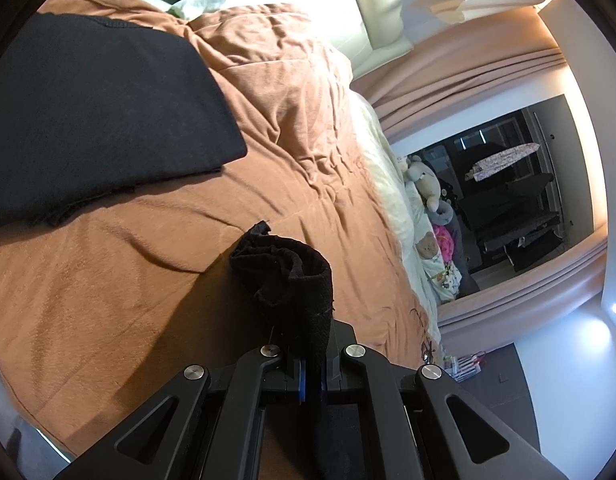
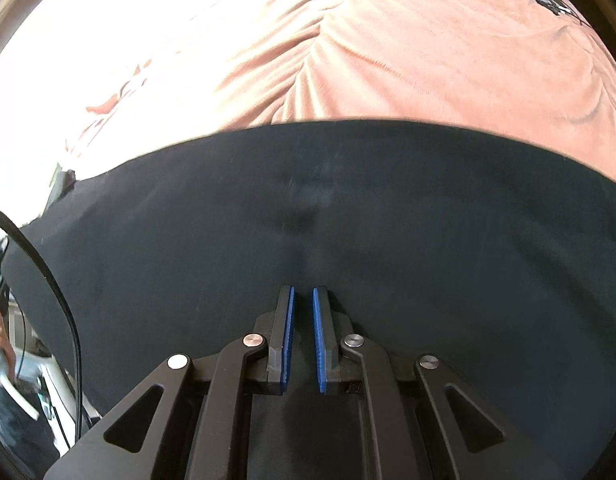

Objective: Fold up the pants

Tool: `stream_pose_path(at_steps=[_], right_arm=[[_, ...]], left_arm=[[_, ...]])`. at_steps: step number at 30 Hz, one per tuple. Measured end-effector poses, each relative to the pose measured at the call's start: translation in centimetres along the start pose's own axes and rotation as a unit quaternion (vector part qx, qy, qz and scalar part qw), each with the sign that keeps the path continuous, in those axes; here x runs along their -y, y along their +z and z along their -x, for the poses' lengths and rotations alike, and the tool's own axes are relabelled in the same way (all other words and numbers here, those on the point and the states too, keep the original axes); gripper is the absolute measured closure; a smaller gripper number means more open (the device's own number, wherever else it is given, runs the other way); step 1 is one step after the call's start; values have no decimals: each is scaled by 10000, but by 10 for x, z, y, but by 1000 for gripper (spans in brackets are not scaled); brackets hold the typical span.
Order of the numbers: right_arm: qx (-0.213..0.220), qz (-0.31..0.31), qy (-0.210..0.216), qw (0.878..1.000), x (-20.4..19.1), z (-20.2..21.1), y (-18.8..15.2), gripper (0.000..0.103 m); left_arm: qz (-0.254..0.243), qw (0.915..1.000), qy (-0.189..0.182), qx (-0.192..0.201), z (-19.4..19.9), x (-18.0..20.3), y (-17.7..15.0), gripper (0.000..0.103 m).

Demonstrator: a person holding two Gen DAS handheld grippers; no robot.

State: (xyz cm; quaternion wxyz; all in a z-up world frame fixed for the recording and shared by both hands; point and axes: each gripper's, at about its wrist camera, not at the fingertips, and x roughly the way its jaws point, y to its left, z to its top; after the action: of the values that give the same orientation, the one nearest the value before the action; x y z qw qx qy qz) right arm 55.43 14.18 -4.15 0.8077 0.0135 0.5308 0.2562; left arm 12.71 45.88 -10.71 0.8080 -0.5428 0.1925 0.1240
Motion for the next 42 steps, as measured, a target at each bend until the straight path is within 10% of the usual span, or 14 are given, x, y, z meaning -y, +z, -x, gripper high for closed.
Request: stream_pose_path(at_steps=[16,42], right_arm=[[193,-141,-152,9996,25,-9,50,98],[1020,-201,656,9924,70,147,-87,89]], left_arm=[[-137,9996,-266,14,-3,13,-3,99],[-1572,9776,-1399,38,21,220,-30,99]])
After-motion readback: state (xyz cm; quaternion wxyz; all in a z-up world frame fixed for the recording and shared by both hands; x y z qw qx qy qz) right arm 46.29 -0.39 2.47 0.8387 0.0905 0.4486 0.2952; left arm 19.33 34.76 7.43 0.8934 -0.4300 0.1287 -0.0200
